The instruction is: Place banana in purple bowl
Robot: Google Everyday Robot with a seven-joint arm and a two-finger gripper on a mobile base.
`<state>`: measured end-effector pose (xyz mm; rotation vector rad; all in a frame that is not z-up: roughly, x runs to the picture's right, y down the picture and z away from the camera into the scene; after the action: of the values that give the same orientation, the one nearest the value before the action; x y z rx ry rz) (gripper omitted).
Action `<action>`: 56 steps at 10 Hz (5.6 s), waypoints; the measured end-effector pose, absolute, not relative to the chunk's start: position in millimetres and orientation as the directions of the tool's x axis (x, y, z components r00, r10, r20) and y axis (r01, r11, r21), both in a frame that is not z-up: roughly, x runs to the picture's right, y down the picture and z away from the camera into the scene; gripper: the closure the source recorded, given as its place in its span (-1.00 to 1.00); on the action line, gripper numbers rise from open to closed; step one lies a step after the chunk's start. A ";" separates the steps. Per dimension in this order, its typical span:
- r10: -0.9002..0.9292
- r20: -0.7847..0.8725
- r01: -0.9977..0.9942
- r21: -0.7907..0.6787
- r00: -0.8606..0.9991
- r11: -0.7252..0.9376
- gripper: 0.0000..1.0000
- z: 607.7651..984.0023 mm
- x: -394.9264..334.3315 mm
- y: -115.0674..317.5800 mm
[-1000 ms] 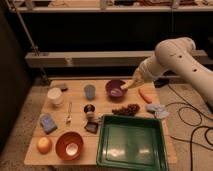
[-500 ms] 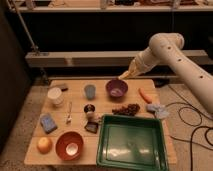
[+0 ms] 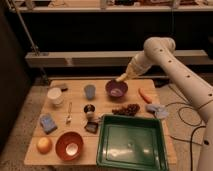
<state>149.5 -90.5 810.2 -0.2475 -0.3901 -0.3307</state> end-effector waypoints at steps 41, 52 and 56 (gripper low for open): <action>-0.281 0.403 0.409 -0.279 0.871 0.869 0.81 901.9 112.4 -40.0; -0.288 0.401 0.411 -0.265 0.870 0.872 0.15 901.9 110.8 -39.4; -0.288 0.401 0.411 -0.265 0.870 0.872 0.15 901.9 111.1 -39.3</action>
<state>111.1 -39.3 901.9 -0.3530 -0.3599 -0.3735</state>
